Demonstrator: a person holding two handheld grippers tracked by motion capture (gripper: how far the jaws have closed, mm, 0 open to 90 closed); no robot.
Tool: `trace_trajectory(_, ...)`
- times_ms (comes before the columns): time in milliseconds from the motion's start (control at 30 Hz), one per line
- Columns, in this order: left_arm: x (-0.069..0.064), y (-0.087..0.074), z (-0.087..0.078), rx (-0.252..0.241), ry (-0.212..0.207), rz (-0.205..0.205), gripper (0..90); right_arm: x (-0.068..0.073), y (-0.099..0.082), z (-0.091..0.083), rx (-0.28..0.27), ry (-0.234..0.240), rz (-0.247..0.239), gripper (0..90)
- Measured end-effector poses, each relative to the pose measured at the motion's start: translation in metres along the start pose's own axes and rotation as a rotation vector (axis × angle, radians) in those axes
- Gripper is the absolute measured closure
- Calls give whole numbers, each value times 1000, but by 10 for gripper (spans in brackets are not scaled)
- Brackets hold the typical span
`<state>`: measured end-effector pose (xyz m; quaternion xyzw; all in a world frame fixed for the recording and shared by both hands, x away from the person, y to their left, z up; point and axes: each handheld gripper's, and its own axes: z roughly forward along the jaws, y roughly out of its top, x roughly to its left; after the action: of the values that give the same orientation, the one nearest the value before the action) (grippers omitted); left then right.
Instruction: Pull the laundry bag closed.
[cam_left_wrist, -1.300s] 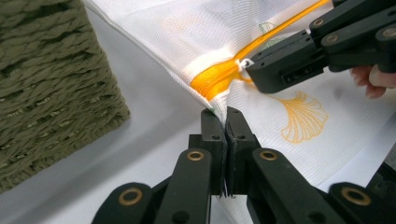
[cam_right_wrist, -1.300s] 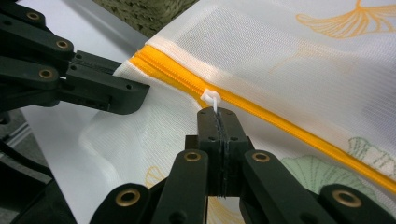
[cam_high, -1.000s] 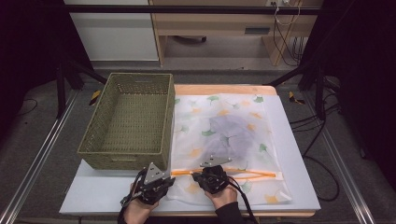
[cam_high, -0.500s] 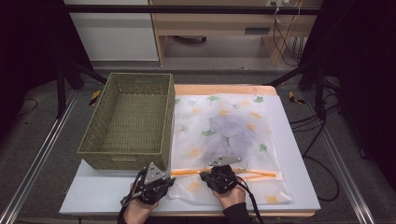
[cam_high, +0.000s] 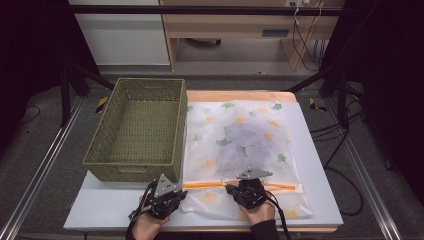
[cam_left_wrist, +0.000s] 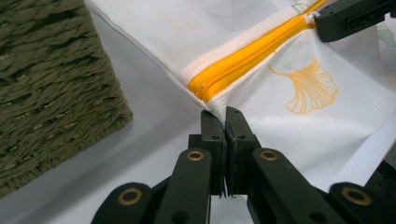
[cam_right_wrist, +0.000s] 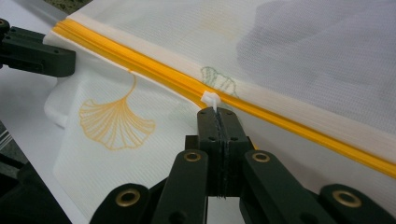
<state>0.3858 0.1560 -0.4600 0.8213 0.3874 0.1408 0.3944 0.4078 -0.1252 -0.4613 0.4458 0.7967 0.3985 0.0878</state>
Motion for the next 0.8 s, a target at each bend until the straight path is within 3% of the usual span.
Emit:
trace_trajectory(400, 0, 0, -1, -3, 0, 2, 871, -20, -7, -20, -37, -29, 32, 898)
trace_trajectory(800, 0, 0, -1, -1, -7, 2, 871, -32, -15, -33, -41, -45, 72, 898)
